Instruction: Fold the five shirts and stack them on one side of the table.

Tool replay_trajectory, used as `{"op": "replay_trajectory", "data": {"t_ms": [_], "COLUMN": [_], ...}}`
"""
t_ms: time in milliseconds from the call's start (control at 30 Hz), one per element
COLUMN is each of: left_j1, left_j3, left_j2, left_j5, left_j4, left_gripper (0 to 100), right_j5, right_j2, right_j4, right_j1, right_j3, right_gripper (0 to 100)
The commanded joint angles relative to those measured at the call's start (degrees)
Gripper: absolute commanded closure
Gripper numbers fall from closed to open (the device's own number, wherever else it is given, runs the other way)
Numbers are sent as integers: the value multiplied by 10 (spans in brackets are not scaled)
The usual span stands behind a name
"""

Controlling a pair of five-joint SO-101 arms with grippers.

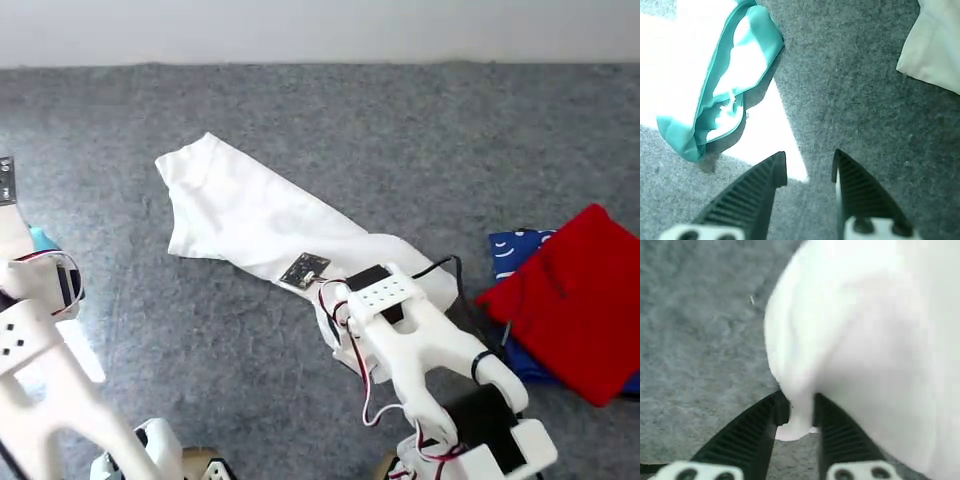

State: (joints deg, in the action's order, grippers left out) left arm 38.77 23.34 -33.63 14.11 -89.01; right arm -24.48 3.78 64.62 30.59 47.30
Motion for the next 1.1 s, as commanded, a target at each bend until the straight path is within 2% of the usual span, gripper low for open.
{"op": "replay_trajectory", "data": {"t_ms": [0,167,367,467,633,733,867,1067], "left_j1": [2,0,-22,-65,-164,-236,-311,-329], "left_j3": [-4,-4,-7,-7,16,58,105,38], "left_j2": [-12,-12,-12,-12,-11,-1,80,275], "left_j5": [3,3,5,5,5,11,58,111], "left_j4": [8,8,8,11,71,120,178,184], "left_gripper": [848,849,849,848,848,844,786,772], "right_j5": [4,-7,-127,-179,-235,-243,-239,-214], "right_j2": [-16,88,268,349,451,486,492,492], "right_j4": [21,118,228,294,371,377,374,373], "right_j1": [5,-7,-122,-188,-270,-290,-291,-292], "right_j3": [-6,-26,-70,-119,-166,-156,-149,-147], "right_gripper": [990,990,990,990,990,990,990,990]}}
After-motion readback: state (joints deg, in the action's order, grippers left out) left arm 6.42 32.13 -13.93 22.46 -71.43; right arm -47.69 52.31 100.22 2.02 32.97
